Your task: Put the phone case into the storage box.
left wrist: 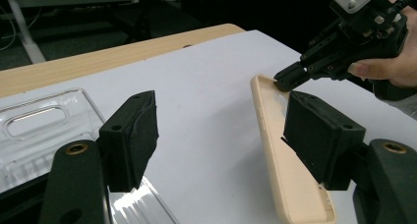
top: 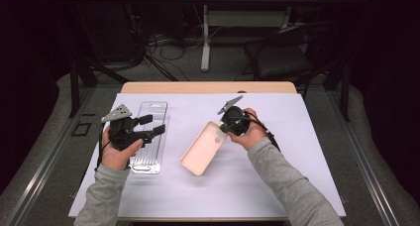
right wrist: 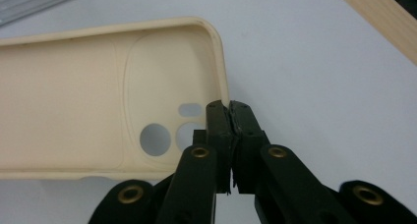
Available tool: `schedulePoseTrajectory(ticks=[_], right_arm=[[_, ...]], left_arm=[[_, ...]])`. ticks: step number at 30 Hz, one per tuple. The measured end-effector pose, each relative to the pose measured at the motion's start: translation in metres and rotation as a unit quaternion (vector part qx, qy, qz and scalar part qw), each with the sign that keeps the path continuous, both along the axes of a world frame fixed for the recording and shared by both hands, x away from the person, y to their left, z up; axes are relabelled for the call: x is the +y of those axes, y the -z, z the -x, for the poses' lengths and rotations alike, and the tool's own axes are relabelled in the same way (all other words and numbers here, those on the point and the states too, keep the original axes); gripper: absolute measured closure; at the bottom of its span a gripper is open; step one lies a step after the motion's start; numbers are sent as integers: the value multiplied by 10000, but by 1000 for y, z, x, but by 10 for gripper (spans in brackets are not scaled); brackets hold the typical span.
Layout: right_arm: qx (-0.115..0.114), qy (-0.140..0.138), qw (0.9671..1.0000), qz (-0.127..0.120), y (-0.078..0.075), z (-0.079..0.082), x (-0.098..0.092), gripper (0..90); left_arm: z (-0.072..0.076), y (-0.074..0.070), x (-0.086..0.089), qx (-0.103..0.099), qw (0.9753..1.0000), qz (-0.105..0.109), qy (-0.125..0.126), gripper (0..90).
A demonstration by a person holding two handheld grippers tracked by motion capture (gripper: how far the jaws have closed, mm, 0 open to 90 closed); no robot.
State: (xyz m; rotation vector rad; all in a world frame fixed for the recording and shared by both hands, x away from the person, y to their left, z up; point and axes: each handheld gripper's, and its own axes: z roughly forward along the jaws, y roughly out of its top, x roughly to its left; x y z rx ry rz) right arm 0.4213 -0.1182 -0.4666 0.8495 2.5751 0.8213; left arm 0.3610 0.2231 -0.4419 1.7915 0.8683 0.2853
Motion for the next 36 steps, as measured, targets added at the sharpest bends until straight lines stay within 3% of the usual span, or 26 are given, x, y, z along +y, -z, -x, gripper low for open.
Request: schedulePoseTrajectory(ticks=[7,15,24,30,36], right_arm=[[-301,95,9995,30,-3,17,-11,888],[-659,139,9977,80,-2,33,-12,888],[-1044,162,9943,131,-1,46,-8,888],[-1300,219,9913,-51,-4,57,-10,888],[-1538,237,9878,-65,-10,65,-13,887]], left_arm=[[2,0,-8,27,9999,-21,128,285],[3,2,-14,131,9996,-21,243,252],[5,3,-22,220,9993,-35,306,244],[6,4,-27,306,9989,-7,362,244],[7,4,-34,381,9985,22,387,238]])
